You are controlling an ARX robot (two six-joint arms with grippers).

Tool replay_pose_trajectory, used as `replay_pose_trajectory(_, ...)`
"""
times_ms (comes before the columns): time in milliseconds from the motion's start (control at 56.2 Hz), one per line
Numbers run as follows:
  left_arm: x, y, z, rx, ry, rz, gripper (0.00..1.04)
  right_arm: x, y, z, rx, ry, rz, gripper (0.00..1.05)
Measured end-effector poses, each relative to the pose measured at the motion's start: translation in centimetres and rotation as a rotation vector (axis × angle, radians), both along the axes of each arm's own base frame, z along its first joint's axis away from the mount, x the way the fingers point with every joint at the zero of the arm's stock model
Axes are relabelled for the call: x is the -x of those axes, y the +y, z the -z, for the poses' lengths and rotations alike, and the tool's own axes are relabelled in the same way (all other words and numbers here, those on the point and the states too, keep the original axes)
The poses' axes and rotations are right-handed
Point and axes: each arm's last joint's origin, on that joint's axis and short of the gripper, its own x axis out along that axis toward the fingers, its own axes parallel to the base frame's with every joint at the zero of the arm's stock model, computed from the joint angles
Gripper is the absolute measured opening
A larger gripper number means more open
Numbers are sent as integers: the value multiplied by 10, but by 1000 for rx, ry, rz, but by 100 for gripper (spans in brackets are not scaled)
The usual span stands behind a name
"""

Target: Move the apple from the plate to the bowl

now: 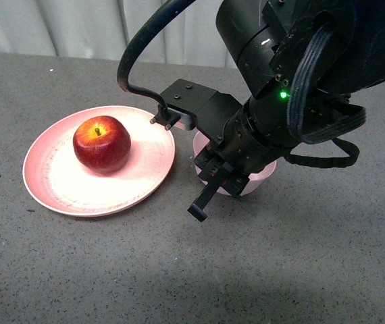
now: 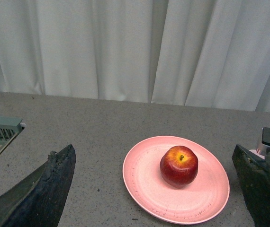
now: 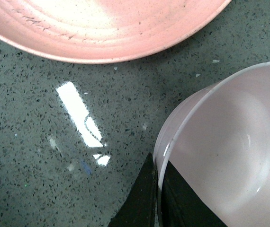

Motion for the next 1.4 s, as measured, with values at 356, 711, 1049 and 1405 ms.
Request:
replay_pose_trajectory(356,0,0,0,0,0,0,98,-5,11,10,-27,-9,20,1)
replay_pose_trajectory(711,0,0,0,0,0,0,98,3,-2,4,-157,-84,109,52)
replay_pose_trajectory(1049,0,0,0,0,0,0,98,33,-72,-44,-237,-331,464,95)
replay_pose_trajectory(1405,0,0,0,0,-1,2,98,71,-134,-43,-363,-712,845,77)
